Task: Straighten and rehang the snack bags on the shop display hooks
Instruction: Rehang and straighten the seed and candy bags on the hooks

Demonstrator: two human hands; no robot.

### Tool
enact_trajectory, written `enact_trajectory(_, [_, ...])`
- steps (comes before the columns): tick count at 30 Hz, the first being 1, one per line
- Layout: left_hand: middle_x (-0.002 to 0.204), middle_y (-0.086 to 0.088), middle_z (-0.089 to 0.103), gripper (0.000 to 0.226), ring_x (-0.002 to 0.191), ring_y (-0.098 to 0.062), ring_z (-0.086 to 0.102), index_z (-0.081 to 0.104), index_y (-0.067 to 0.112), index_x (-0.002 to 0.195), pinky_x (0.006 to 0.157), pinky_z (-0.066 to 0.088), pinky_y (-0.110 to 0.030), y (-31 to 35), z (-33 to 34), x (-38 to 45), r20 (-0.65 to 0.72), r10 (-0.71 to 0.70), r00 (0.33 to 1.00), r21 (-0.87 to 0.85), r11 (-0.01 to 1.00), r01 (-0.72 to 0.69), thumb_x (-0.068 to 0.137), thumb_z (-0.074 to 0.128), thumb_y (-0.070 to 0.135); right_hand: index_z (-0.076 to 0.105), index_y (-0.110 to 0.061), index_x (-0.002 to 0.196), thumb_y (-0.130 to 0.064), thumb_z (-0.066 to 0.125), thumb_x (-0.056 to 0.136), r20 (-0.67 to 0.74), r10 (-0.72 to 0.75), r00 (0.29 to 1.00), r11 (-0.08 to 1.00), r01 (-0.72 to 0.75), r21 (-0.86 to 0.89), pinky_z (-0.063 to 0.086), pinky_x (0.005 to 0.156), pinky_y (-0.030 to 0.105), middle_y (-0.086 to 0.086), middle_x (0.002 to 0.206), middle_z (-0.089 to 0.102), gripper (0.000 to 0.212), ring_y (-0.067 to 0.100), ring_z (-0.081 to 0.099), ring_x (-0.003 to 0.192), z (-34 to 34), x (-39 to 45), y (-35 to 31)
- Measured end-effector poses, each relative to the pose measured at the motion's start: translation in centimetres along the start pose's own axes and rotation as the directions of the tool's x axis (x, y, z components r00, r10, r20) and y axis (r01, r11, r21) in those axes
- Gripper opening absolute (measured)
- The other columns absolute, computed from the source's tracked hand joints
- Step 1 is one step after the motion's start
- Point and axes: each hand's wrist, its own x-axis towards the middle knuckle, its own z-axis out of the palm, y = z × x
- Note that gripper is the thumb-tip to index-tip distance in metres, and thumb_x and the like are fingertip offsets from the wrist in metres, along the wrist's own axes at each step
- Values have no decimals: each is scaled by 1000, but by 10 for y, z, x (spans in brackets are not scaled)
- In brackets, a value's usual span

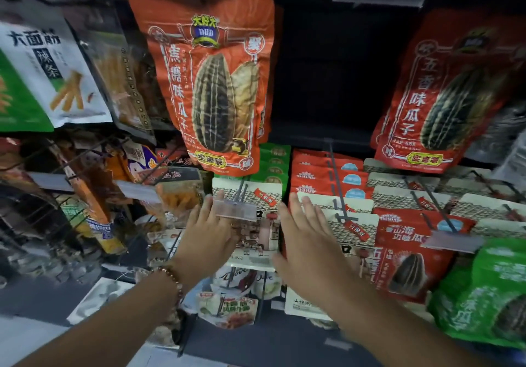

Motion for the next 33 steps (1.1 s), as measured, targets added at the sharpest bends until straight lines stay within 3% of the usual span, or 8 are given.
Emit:
enact_trajectory(3, [164, -17, 2, 67, 151, -37, 6, 14, 14, 157, 121, 12, -51, -17, -5, 21, -86, -10, 996, -37, 999, 6, 101, 31, 45, -5, -17, 156, -29, 45, 99, 19, 13, 1000, 1000, -13, 24, -12, 119, 37, 6, 162, -15, 76, 21, -16, 149, 6, 47, -11])
enact_trajectory(7, [165, -12, 3, 71, 152, -32, 2, -2, 15, 157, 122, 4, -47, -32, -16, 46, -26, 29, 999, -8, 1000, -29, 101, 35, 38, 2, -14, 156, -7, 54, 89, 101, 13, 995, 1000, -11, -11, -7, 119, 37, 10, 163, -6, 85, 25, -9, 150, 8, 95, -22])
enact_trajectory(15, [131, -7, 52, 61, 123, -25, 46, 45, 21, 139, 108, 39, -40, -42, -39, 68, 9, 69, 998, -165, 984, -67, 84, 62, 1, 22, -14, 150, -11, 64, 85, 283, -122, 951, 988, 144, -58, 29, 116, 41, 10, 155, 30, 78, 29, 24, 145, 13, 118, -5])
enact_trajectory(17, [124, -6, 57, 56, 114, -23, 53, 51, 18, 132, 97, 48, -35, -41, -43, 66, 42, 54, 998, -238, 970, -43, 83, 57, -8, 17, -16, 153, -17, 66, 86, 283, -111, 953, 978, 155, -140, 25, 119, 42, 9, 159, 24, 83, 27, 23, 147, 12, 116, 5])
enact_trajectory(20, [104, -4, 61, 52, 91, -20, 60, 50, 16, 126, 68, 54, -29, -42, -42, 60, 102, 49, 994, -401, 916, -4, 83, 49, -14, 35, -11, 143, -29, 68, 86, 223, -48, 974, 964, 103, -244, 41, 103, 40, 10, 143, 46, 68, 30, 47, 128, 13, 119, 9])
enact_trajectory(24, [80, 1, 59, 33, 61, -11, 58, 51, 18, 110, 41, 41, -18, -45, -35, 48, 83, 46, 995, -502, 865, 2, 90, 47, -8, 57, -11, 107, -6, 59, 87, 100, -48, 994, 959, 75, -275, 42, 78, 33, 4, 99, 59, 20, 23, 59, 93, 13, 120, -6])
enact_trajectory(30, [66, 1, 60, 8, 54, -16, 58, 50, 22, 94, 42, 39, -26, -49, -25, 16, -41, 70, 997, -592, 802, -81, 98, 54, 17, 59, -22, 92, -18, 56, 93, 54, -94, 994, 985, 101, -143, 41, 95, 34, -8, 88, 57, 5, 18, 52, 88, 16, 101, 0])
enact_trajectory(33, [62, 1, 58, 10, 50, -15, 52, 51, 25, 94, 46, 38, -31, -49, -20, -8, -16, 64, 998, -648, 759, -59, 98, 57, 32, 66, -24, 99, -37, 55, 96, 71, -121, 990, 989, 127, -81, 32, 107, 36, -11, 98, 65, 17, 13, 53, 96, 24, 83, -3])
